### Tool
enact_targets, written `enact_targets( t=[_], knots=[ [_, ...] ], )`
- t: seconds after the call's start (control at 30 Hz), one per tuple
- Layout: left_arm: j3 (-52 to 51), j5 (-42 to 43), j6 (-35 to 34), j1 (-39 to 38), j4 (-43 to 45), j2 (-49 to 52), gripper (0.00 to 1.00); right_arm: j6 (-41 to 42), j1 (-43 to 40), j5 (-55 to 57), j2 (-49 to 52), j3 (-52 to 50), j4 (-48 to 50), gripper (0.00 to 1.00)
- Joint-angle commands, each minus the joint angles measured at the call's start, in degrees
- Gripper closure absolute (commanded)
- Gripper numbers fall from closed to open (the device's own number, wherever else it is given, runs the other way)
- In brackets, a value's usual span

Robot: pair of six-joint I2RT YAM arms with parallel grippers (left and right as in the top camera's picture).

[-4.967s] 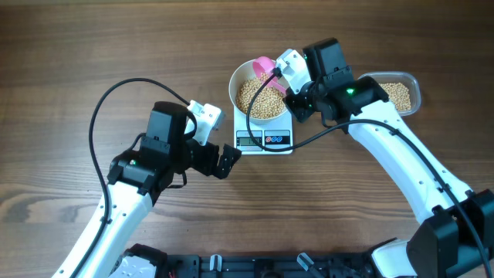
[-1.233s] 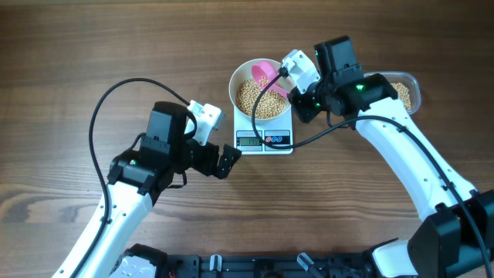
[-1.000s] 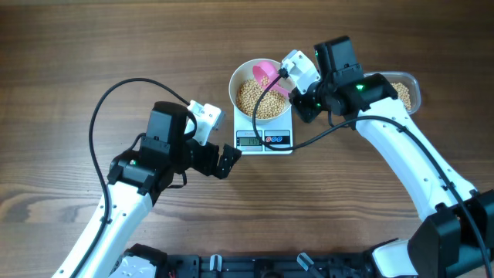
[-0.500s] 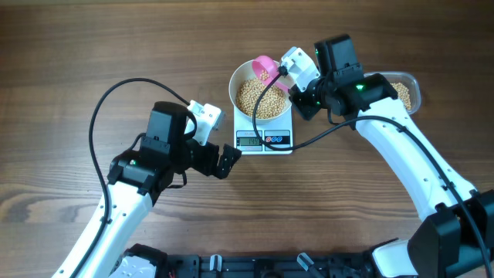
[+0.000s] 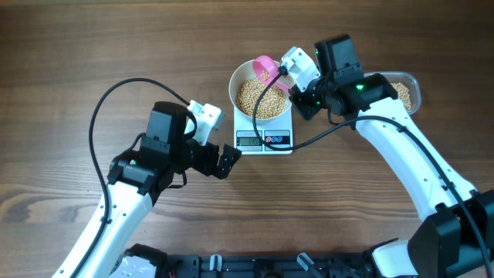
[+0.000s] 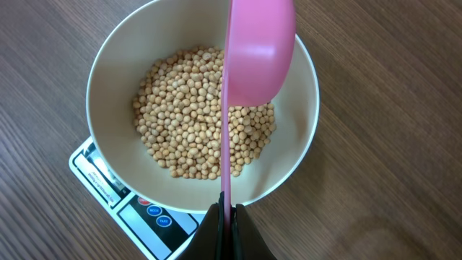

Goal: Scoop item into bowl and weigh 150g on scale

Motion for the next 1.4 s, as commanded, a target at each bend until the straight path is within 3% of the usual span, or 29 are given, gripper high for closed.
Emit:
enact_targets(
  t=[0.0,0.53,0.7,1.07,1.23,1.37],
  knots=[
    [-0.17,0.68,0.26,-0.24,0.2,0.31,0.0,-1.07,0.09,0.55,-1.81,1.53,-0.04,0.96],
    [-0.17,0.68,0.26,-0.24,0.2,0.31,0.0,-2.34,0.09,2.08,-1.81,1.53,-0.11,0.96],
    [-0.17,0.68,0.26,-0.24,0.2,0.31,0.0,3.54,0.07,2.08,-1.81,1.53,-0.02,0.96],
    [-0.17,0.68,0.26,-0.24,0.2,0.31,0.0,3.93,0.02,1.42,-1.81,1.53,-0.02,0.96],
    [-0.17,0.68,0.26,-0.24,0.22,0.31,0.0,1.36,0.04,1.44,-1.81,1.53,-0.13,0.96],
    [-0.17,0.68,0.26,-0.24,0.2,0.31,0.0,-5.42,0.2,1.73,-1.81,1.53,-1.62,0.95]
  ],
)
